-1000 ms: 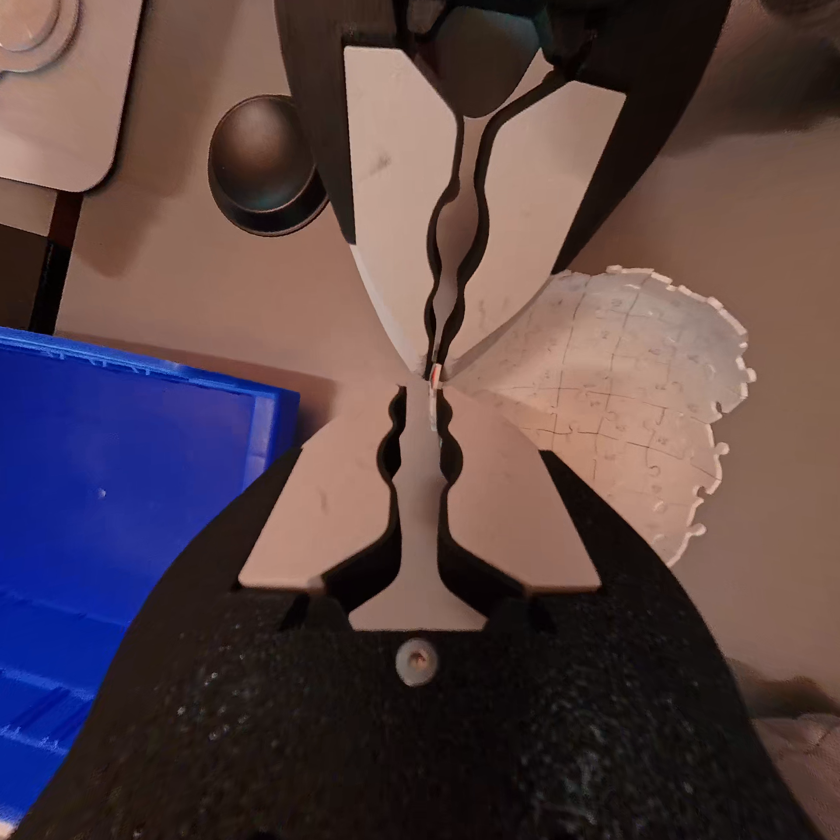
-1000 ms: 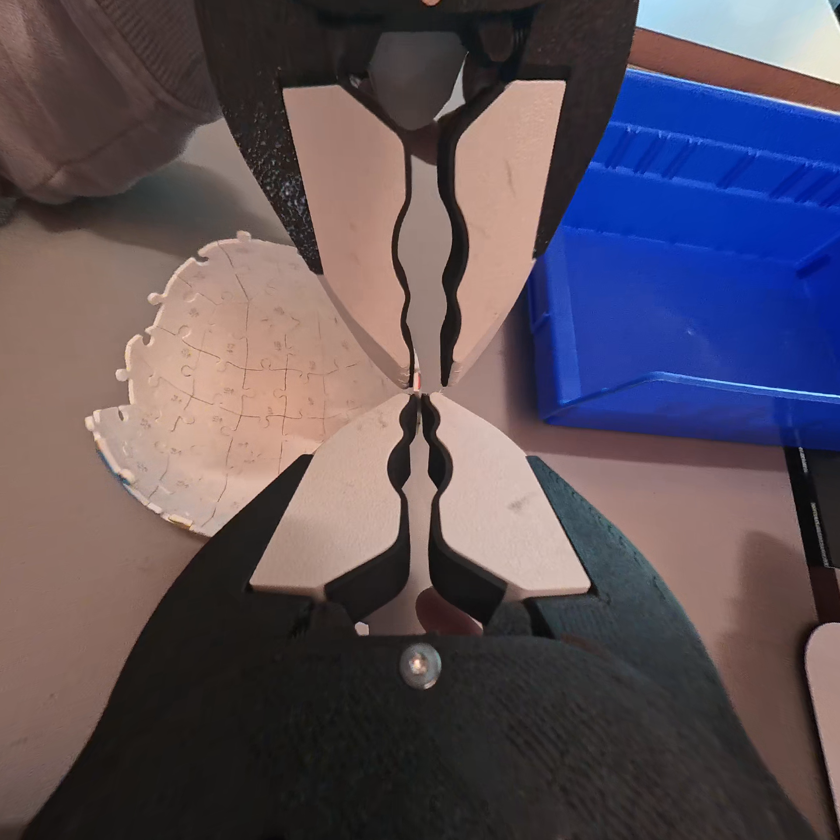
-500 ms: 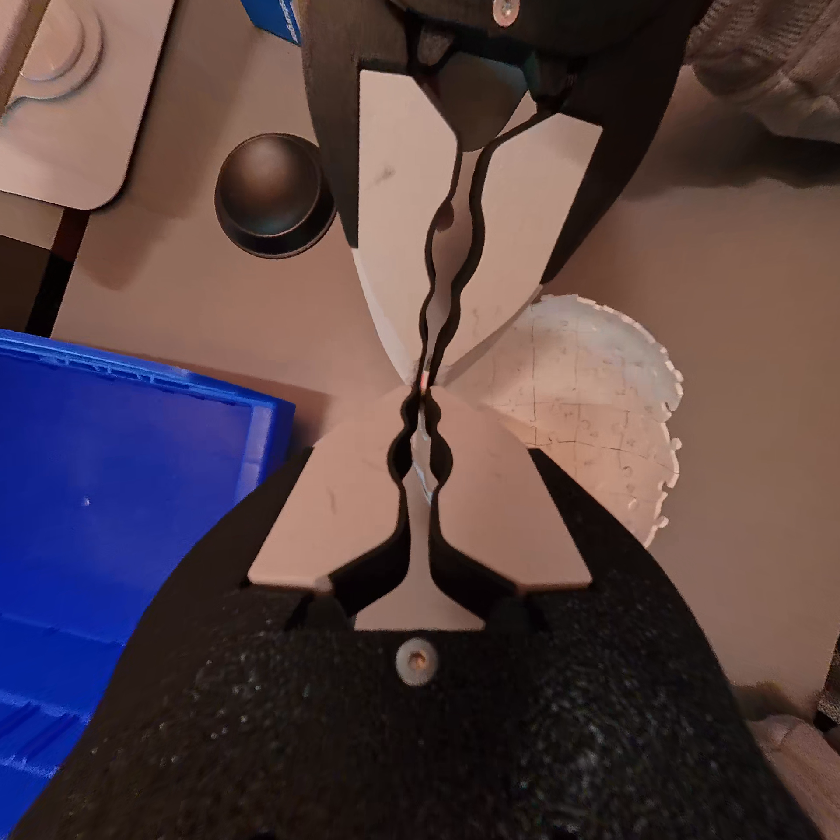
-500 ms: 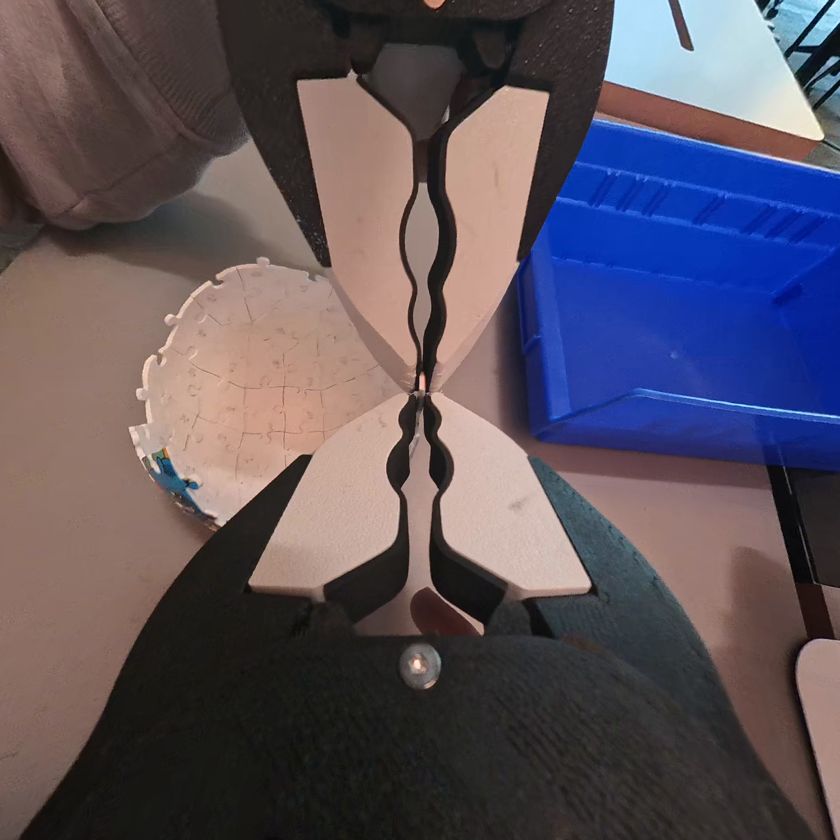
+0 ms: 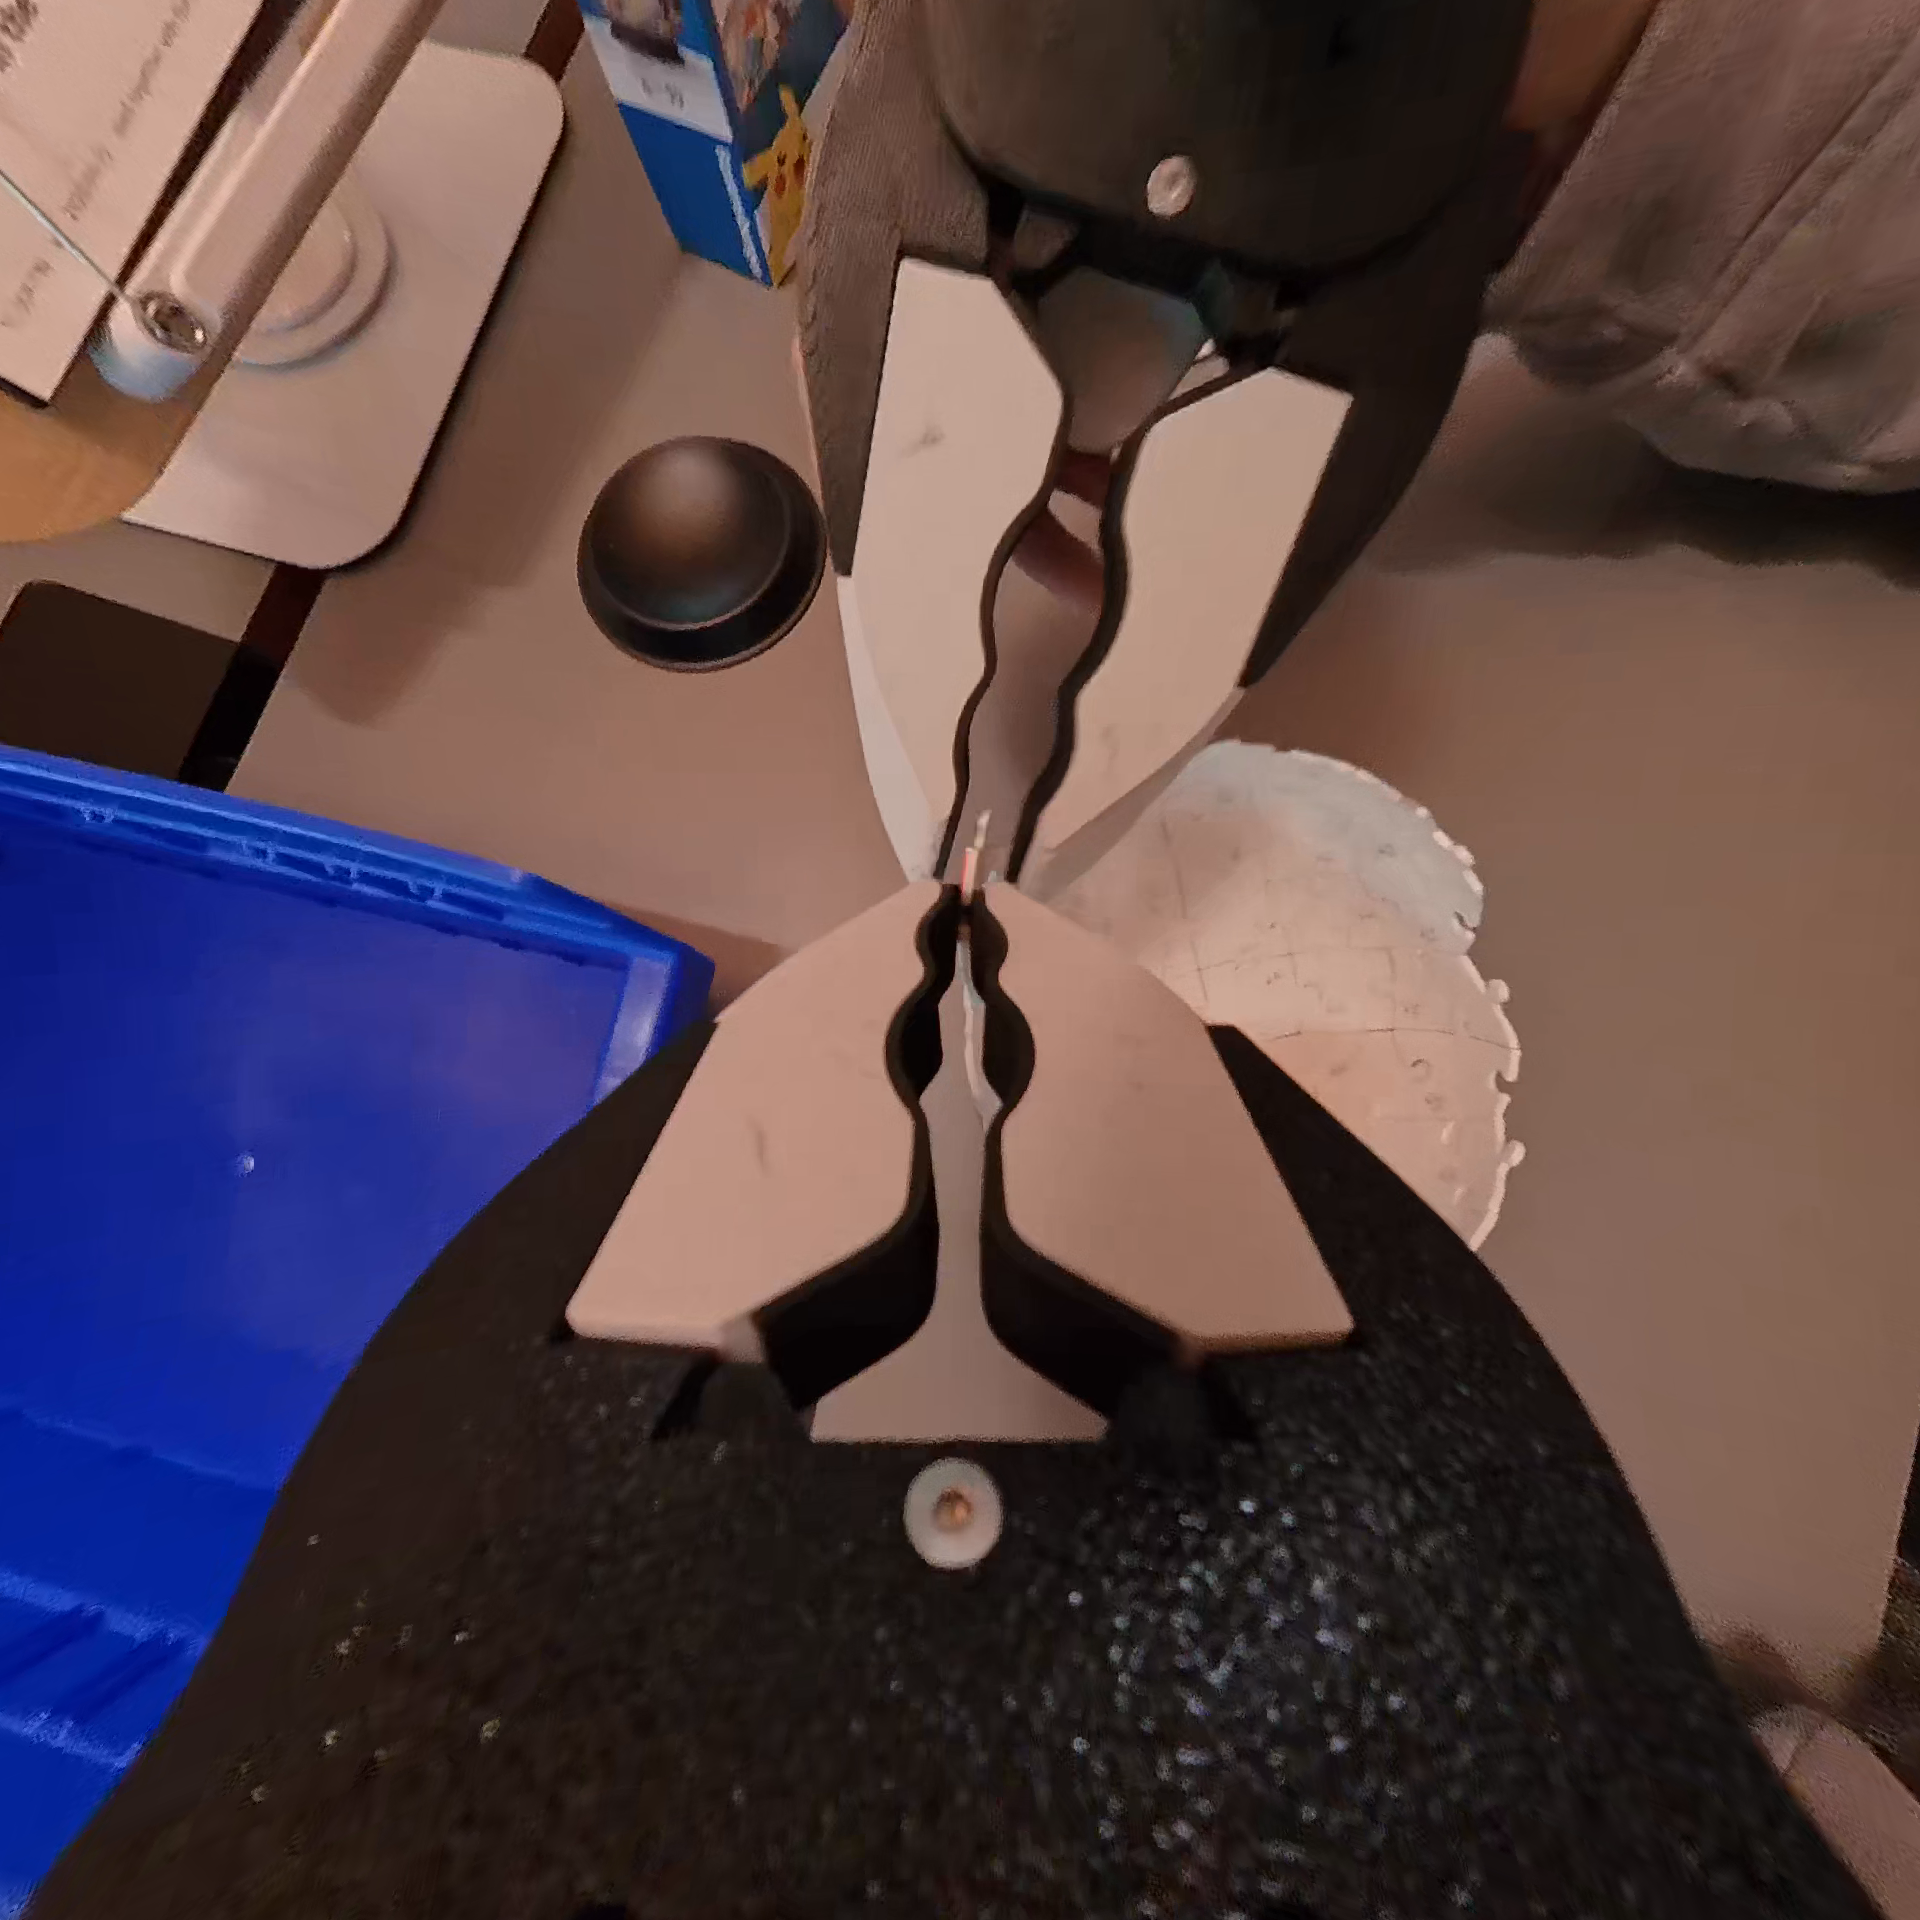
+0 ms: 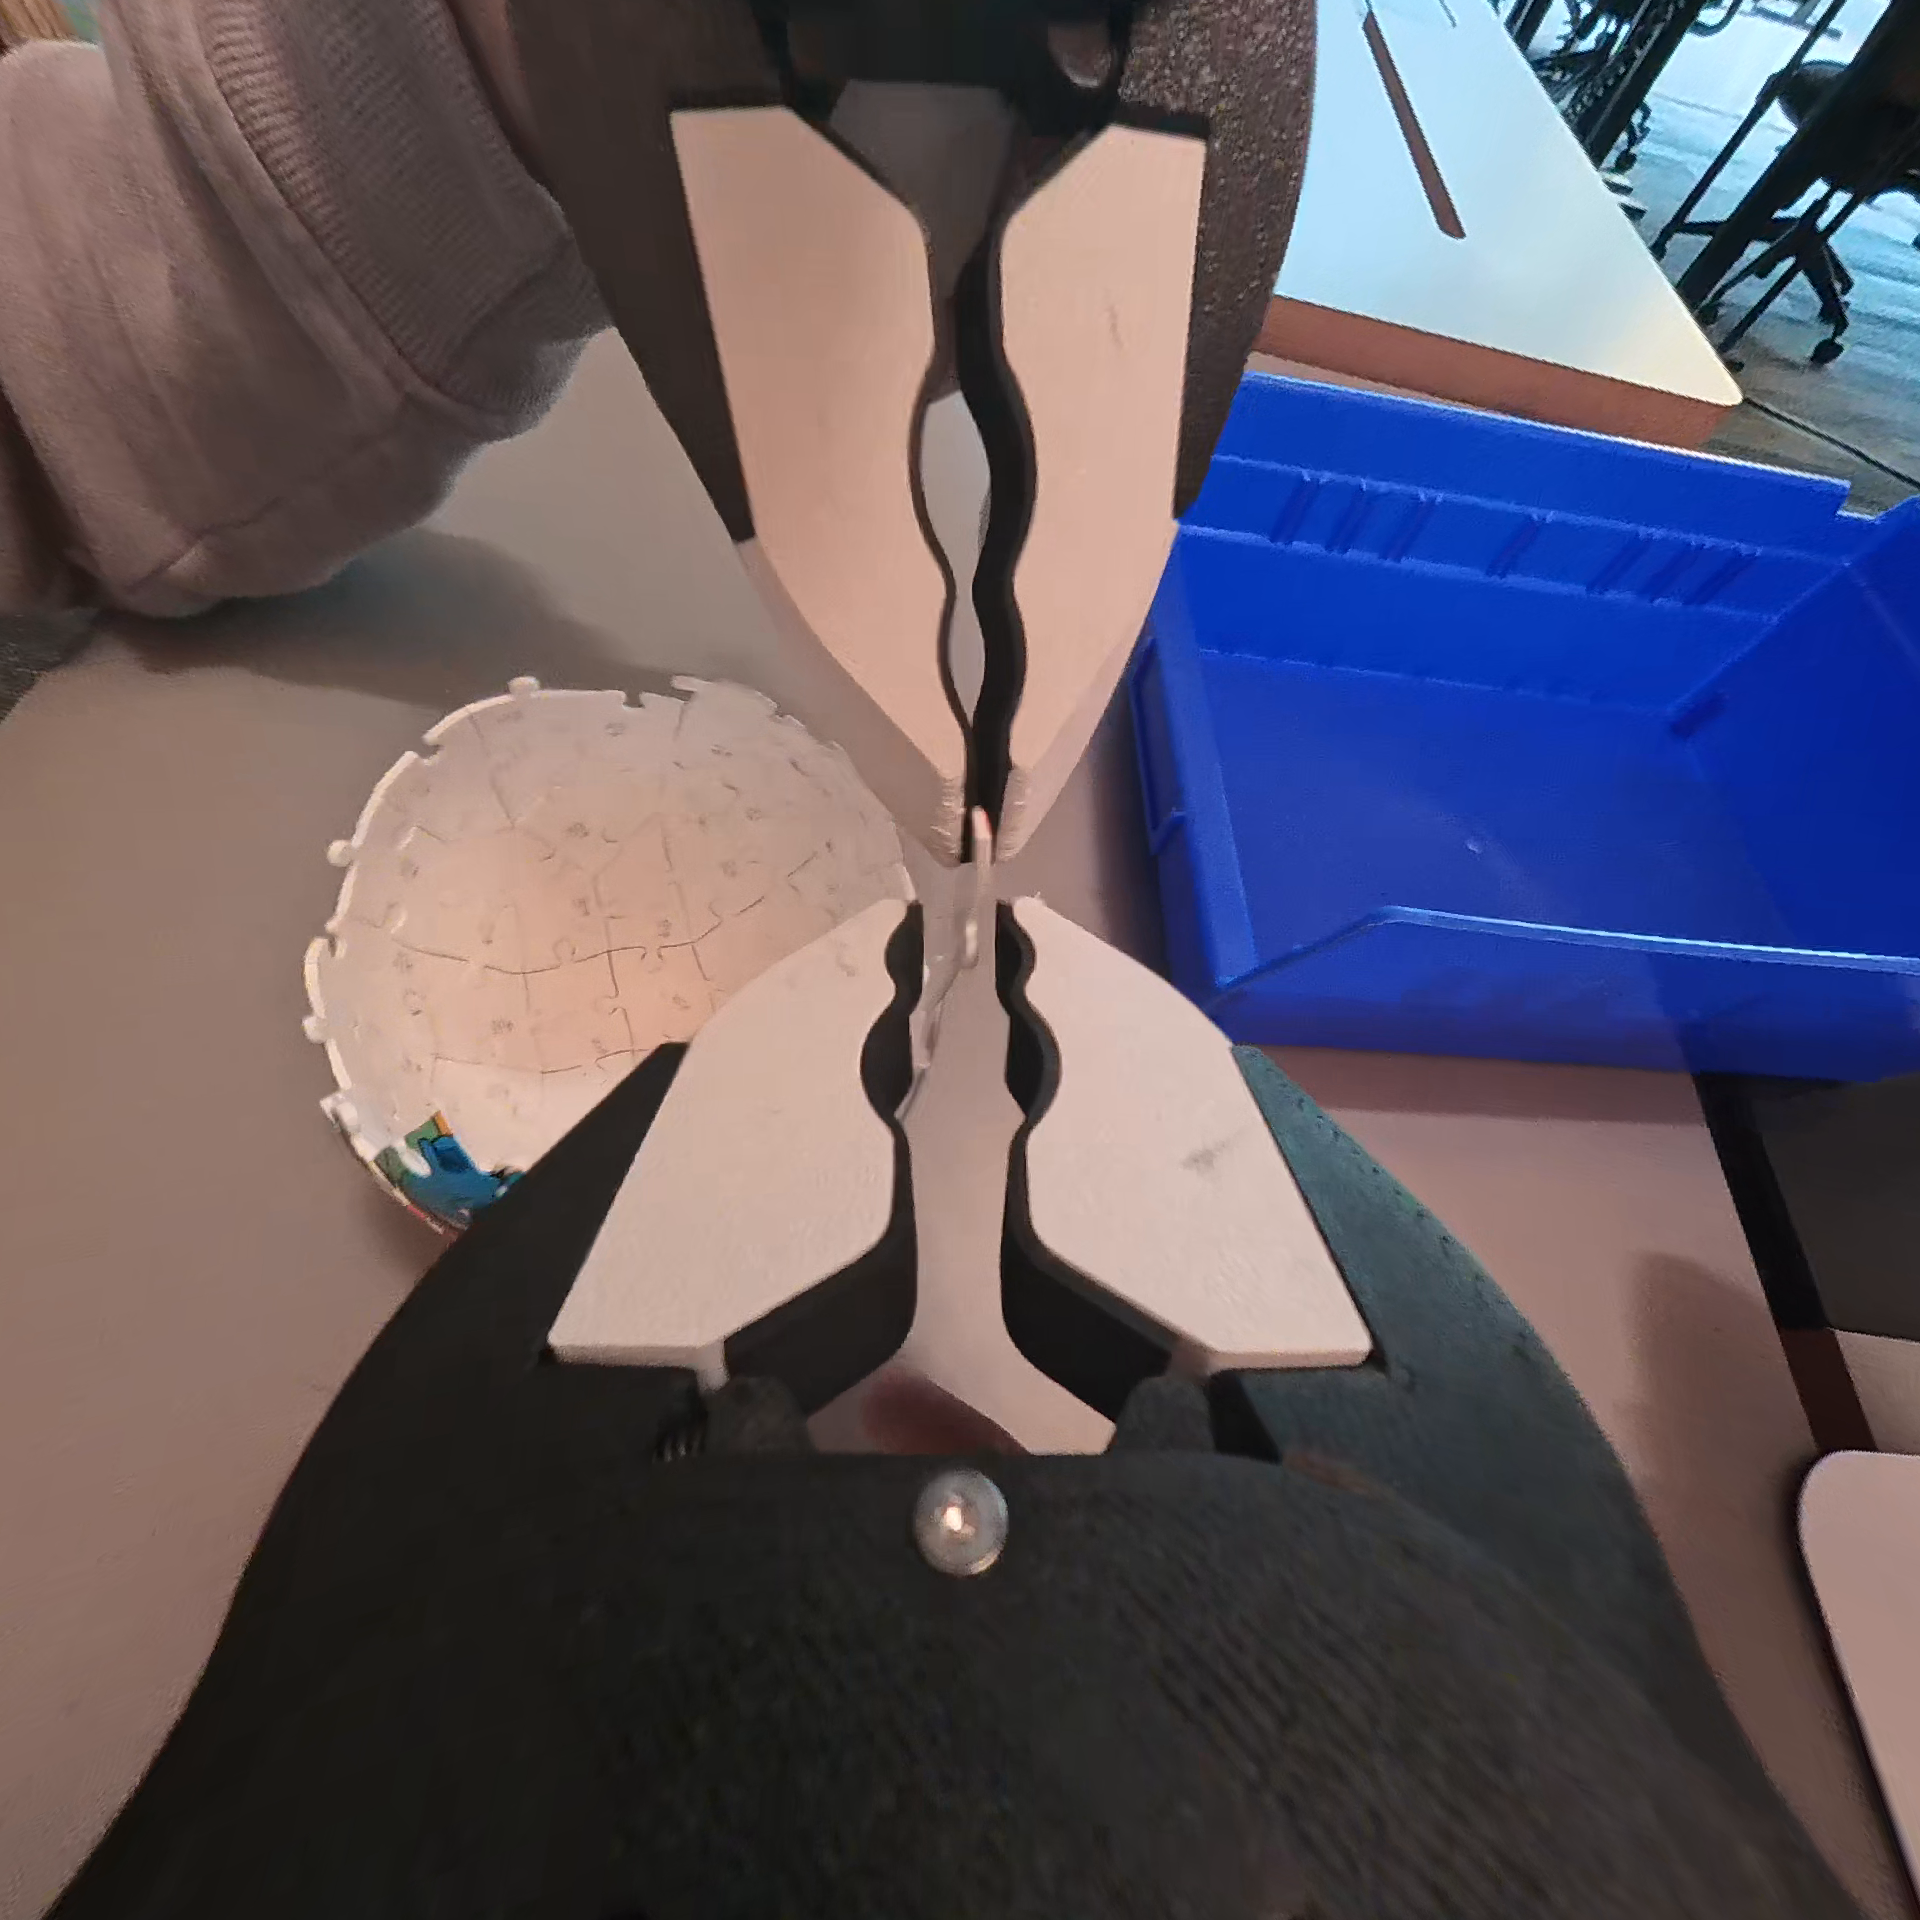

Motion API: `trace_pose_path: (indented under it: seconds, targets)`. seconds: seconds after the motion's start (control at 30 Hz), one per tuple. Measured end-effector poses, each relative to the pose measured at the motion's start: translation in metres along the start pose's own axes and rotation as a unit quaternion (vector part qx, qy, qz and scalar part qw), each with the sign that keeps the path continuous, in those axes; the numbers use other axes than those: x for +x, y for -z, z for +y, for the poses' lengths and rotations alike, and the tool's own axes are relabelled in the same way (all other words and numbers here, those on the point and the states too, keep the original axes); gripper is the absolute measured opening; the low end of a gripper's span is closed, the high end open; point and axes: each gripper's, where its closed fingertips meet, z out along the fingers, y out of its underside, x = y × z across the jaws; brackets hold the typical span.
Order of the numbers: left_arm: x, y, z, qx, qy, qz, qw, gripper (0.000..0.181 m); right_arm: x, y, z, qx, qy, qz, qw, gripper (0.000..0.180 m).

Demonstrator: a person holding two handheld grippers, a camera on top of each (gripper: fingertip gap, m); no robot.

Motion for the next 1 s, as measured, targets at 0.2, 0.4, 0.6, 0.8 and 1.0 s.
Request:
trace_pose_path:
  seconds: [0.2,0.4,0.6,0.8,1.0]
  targets:
    - [0.004,0.004,-0.007,0.016,-0.011,0.0,1.0,0.002,-0.001,0.006,-0.005,0.001,0.007,-0.008,1.0,0.003]
    - [0.007,0.002,-0.007,0.013,-0.022,0.004,1.0,0.002,-0.004,0.008,-0.003,-0.023,0.034,-0.002,0.999,0.004]
    - [0.001,0.003,-0.012,0.024,-0.028,-0.019,0.999,0.001,0.002,0.011,-0.005,-0.02,0.037,0.019,0.999,0.005]
    - [-0.004,0.0,-0.016,0.032,-0.016,-0.035,0.999,0.001,0.009,0.013,-0.004,-0.013,0.032,0.034,0.999,0.006]
    - [-0.007,-0.003,-0.017,0.045,0.005,-0.026,0.999,0.001,0.012,0.014,-0.004,-0.005,0.034,0.041,0.999,0.008]
